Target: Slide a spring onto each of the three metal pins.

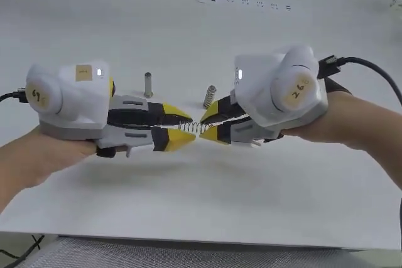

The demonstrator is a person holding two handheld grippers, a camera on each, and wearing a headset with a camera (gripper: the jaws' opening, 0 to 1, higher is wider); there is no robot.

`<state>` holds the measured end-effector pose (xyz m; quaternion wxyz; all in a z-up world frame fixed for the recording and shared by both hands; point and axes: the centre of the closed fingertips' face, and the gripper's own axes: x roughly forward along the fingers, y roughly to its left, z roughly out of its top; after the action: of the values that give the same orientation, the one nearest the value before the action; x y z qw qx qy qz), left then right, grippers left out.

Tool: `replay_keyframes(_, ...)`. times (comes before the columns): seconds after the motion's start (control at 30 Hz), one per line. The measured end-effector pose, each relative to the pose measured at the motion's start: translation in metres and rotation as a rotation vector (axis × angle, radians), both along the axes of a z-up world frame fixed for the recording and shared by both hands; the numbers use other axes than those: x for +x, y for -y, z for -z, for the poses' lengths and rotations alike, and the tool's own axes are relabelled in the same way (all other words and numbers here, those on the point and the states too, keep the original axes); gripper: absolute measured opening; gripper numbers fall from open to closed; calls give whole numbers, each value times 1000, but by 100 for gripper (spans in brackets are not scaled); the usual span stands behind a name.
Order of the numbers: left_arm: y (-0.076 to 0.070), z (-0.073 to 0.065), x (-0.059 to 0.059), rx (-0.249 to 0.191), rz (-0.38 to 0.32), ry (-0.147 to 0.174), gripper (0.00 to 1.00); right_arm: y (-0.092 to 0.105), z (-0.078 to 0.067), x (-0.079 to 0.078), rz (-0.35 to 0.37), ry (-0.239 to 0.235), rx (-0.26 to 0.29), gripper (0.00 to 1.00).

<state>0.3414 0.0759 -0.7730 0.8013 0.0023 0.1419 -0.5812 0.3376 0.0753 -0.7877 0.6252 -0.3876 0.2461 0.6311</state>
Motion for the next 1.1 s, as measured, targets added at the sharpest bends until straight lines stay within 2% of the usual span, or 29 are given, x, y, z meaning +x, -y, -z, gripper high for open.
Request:
replay_keyframes(0.3,2,-1,-2,0,22,12,9,2,-2,-3,-11,-1,-3,12)
replay_keyframes(0.67,2,-4,-6,-11,57,7,8,3,-4,-8,-18,-4,14,12)
replay_keyframes(0.93,3,-4,-7,-6,74,1,7,5,-5,-6,25,-20,38,13)
replay_keyframes(1.1,3,-4,-9,1,88,-4,7,12,-1,-8,34,-35,30,14)
